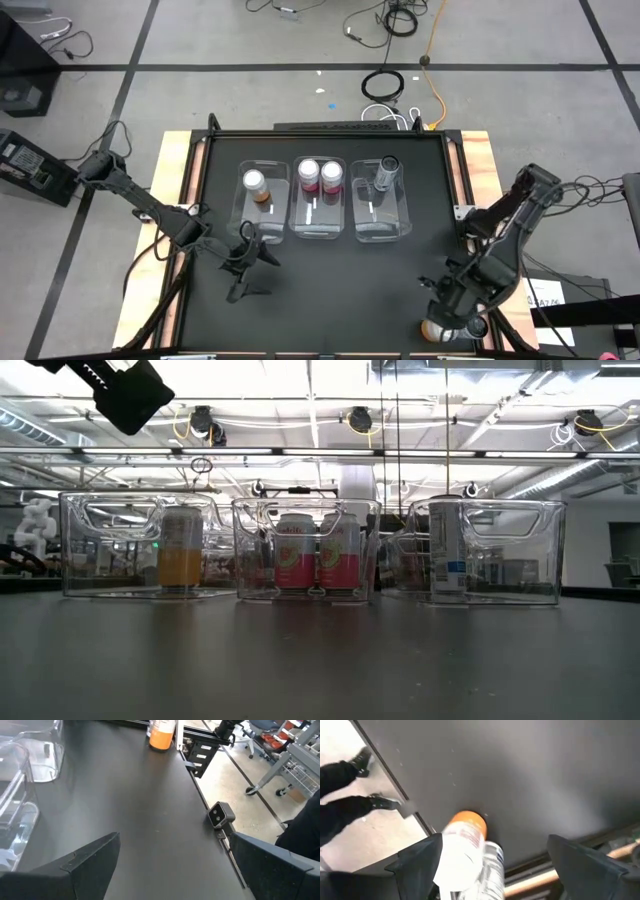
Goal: Sort soda cans
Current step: Put the yellow-white soda can into the left transparent bin
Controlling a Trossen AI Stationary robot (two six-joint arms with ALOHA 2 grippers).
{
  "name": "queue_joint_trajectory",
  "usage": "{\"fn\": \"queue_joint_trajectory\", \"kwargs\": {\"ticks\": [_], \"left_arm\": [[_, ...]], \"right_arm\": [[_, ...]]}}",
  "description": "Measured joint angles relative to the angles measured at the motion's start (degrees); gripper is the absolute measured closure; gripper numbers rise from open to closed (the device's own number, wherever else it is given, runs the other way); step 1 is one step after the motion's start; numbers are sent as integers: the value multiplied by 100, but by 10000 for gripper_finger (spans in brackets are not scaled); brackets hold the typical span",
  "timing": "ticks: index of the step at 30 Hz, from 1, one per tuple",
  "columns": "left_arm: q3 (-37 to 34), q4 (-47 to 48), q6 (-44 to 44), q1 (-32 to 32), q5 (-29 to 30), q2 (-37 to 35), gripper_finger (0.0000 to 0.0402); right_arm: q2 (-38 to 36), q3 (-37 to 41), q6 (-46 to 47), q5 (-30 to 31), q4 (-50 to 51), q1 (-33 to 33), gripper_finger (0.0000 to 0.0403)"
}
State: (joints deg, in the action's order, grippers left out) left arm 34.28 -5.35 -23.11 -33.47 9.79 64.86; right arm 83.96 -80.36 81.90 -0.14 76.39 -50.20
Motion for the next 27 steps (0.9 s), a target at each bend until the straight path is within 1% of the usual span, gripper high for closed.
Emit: {"fn": "queue_joint_trajectory", "kwargs": {"ticks": [5,13,17,19,23,27], "left_arm": [[0,-12,0,2,170,1,18],[0,-20,-11,2,172,2,18],[0,-22,-13,1,258,2,18],[0,-19,-15,2,273,2,18],[0,-22,-41,1,275,2,18],[0,-23,-57,2,275,2,18]], "right_arm": [[-30,0,-38,-27,169,-241,60],[-30,0,-193,-170,-183,-707,62],[-30,2,-105,-84,-345,-924,62],[0,0,-104,58,-461,-1007,62],[244,0,-176,273,-639,-1099,62],[565,2,-356,167,-688,-1106,62]]}}
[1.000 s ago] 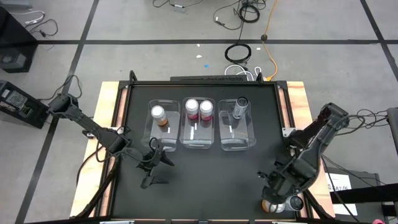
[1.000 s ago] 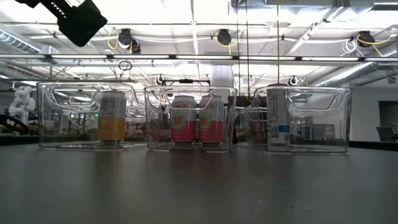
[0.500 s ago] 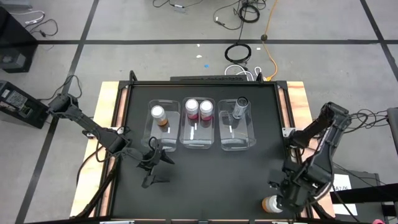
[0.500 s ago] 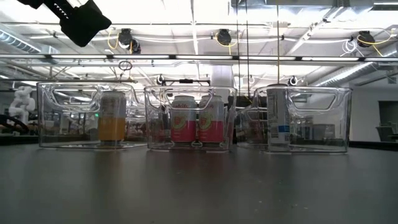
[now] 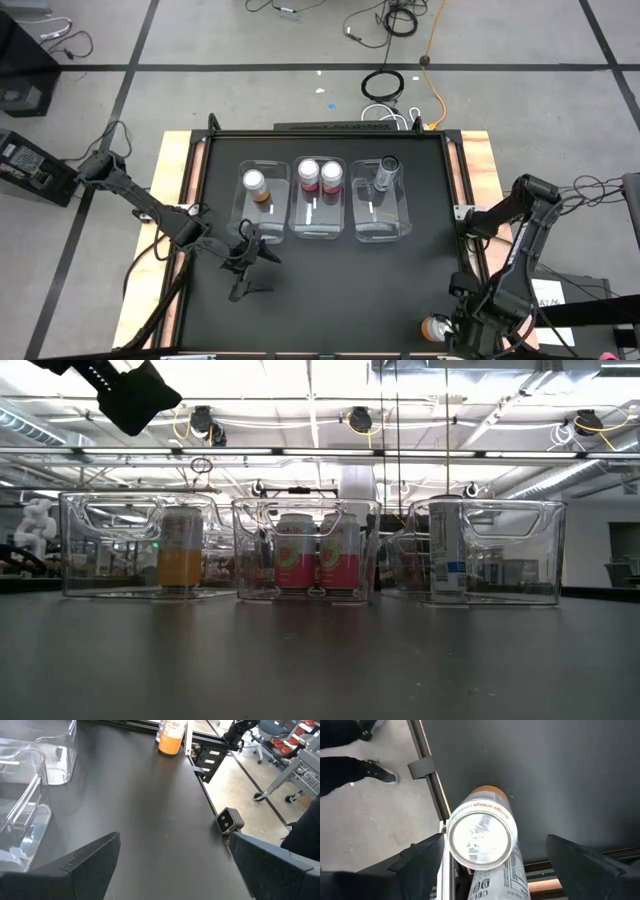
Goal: Sort soda cans
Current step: Put the yellow-white soda can into the left transparent bin
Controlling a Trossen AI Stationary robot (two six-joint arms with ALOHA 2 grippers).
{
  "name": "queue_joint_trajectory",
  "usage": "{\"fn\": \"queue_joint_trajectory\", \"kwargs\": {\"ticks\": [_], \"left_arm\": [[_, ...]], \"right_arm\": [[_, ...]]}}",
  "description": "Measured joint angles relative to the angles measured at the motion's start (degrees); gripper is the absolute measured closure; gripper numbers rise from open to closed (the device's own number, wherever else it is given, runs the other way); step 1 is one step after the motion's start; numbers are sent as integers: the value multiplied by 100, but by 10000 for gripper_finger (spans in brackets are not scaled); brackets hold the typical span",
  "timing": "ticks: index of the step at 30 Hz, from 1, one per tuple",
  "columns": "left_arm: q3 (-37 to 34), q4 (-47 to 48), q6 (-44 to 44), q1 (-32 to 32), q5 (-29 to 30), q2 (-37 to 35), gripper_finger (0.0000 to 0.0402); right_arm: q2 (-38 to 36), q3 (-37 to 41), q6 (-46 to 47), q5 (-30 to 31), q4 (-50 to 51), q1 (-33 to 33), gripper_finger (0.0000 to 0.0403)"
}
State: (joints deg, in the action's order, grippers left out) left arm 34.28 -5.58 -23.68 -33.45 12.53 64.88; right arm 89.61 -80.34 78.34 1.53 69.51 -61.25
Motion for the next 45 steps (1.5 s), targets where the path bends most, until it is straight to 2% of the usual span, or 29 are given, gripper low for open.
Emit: {"fn": "queue_joint_trajectory", "kwargs": {"ticks": [7,38,41,45], "left_arm": [[0,-9,-1,0,0,0,18],[0,-149,3,-1,0,0,18],[0,-151,2,-2,0,0,18],[1,-154,4,-1,0,0,18]], "right_arm": [[269,0,-21,-36,-264,-38,62],[1289,0,-253,-189,-229,-79,65],[1330,0,-237,-189,-232,-79,81],[1331,-2,-154,-191,-260,-79,121]]}}
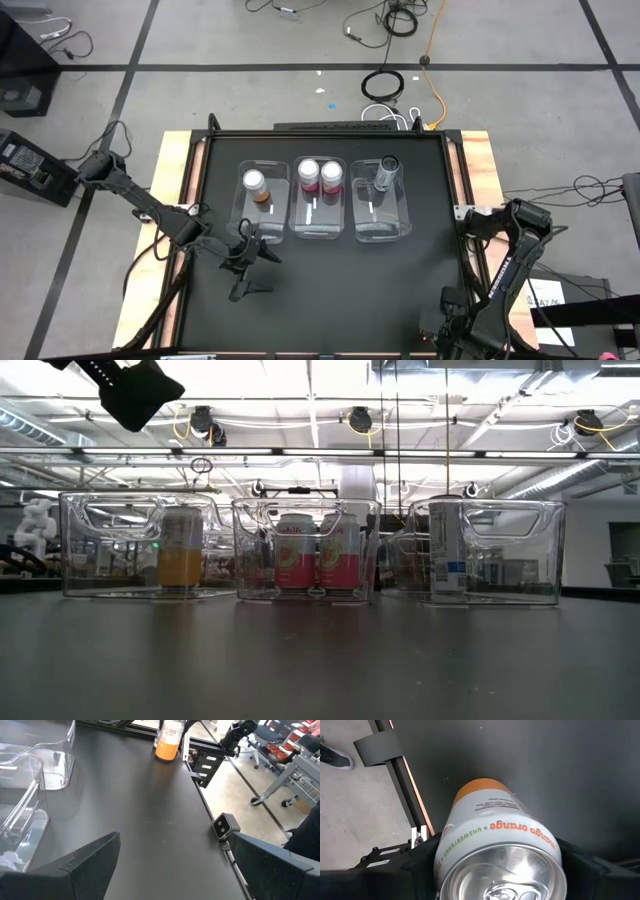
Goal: Sort soda cans
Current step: Put the yellow-white soda can into the left transparent bin
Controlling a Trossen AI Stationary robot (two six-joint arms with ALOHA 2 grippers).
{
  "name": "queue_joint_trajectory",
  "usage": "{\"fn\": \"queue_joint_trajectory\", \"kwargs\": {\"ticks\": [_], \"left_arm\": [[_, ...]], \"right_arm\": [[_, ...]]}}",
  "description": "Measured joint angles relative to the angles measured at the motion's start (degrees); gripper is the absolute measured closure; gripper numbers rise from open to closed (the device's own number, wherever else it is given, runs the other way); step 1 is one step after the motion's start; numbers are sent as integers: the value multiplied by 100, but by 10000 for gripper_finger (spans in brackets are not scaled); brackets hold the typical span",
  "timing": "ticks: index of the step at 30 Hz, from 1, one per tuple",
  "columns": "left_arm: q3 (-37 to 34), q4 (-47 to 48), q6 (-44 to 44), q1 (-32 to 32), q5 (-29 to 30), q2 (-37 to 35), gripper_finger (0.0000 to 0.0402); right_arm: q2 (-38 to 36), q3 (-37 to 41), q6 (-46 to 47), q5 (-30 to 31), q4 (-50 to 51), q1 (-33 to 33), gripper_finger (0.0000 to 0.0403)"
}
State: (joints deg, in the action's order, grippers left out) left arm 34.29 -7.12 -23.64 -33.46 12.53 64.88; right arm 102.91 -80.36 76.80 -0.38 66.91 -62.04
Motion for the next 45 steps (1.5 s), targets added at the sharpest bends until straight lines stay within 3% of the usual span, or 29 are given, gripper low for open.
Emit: {"fn": "queue_joint_trajectory", "kwargs": {"ticks": [8,14,23,29,32,35,40,45], "left_arm": [[-1,-182,4,1,-124,-44,18],[4,-153,4,1,-184,-318,18],[4,763,57,-1,-195,-1142,18],[4,1636,308,1,-196,-2073,18],[4,1987,505,0,-184,-2553,18],[4,2486,596,-1,-151,-3000,18],[4,3045,609,1,-134,-3611,18],[4,3389,649,-1,-127,-4026,18]], "right_arm": [[-65,-8,53,0,32,25,122],[-326,-280,2,237,664,223,122],[-981,-649,30,1285,1266,952,122],[-1333,-1011,-472,2484,1111,1721,122],[-1334,-1261,-1107,3028,730,2247,122],[-1276,-1322,-2092,3206,-225,2914,122],[-998,-1314,-3567,3089,-2071,4007,122],[-569,-1322,-4380,2323,-3664,5001,122]]}}
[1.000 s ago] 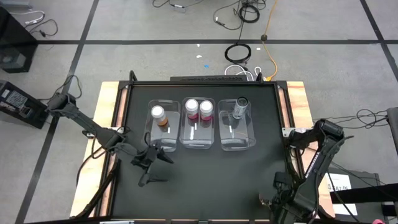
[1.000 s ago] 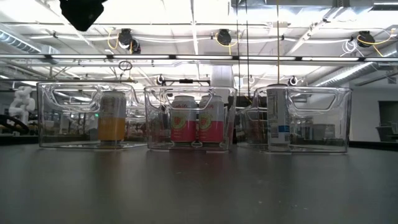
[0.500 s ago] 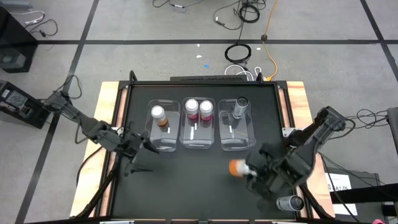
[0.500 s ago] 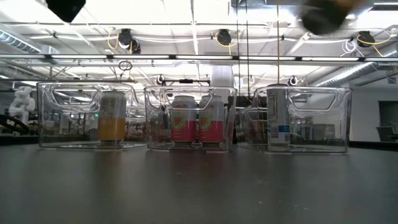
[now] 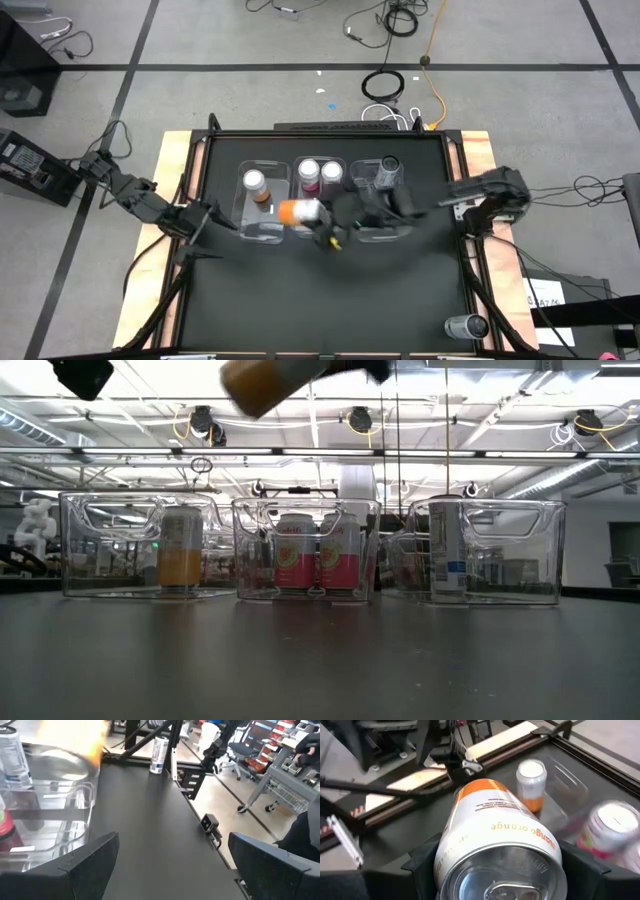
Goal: Sort soda cans
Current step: Put the yellow-white soda can into the left transparent bin
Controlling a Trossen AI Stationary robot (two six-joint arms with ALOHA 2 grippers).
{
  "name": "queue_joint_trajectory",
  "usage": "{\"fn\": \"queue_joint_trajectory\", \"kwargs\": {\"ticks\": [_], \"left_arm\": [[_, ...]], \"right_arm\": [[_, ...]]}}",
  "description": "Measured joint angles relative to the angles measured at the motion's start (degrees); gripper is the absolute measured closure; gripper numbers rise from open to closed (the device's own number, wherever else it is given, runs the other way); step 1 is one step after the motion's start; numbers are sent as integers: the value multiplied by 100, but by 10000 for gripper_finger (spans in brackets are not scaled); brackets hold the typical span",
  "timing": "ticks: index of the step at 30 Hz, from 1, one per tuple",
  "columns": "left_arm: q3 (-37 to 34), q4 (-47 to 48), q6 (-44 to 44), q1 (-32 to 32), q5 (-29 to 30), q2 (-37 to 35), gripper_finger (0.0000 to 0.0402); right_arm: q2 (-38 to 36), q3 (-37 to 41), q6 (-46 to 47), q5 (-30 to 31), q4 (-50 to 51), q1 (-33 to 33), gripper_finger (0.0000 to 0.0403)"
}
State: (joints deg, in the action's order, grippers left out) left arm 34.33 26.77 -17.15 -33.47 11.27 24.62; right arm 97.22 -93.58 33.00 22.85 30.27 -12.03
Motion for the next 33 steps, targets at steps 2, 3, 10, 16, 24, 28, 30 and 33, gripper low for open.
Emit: {"fn": "queue_joint_trajectory", "kwargs": {"ticks": [2,3,10,16,24,28,30,33], "left_arm": [[0,124,4,0,0,-107,18],[0,167,4,2,0,-165,18],[0,465,4,0,-17,-438,18],[0,676,-4,2,-35,-616,18],[-4,741,120,1,-55,-704,18],[-4,740,118,2,-55,-714,18],[-4,743,118,2,-55,-714,18],[-4,740,114,1,-55,-714,18]], "right_arm": [[280,-180,-170,-304,-178,327,122],[437,-367,-238,-433,-137,460,122],[2040,-2805,-881,-1236,1324,1139,122],[2819,-3764,-1047,-1829,1738,1454,122],[3063,-3629,-1000,-1972,1977,1639,122],[3193,-3633,-1015,-1964,1959,1756,122],[3303,-3633,-1017,-1959,1963,1833,122],[3436,-3631,-1032,-1926,1992,1934,122]]}}
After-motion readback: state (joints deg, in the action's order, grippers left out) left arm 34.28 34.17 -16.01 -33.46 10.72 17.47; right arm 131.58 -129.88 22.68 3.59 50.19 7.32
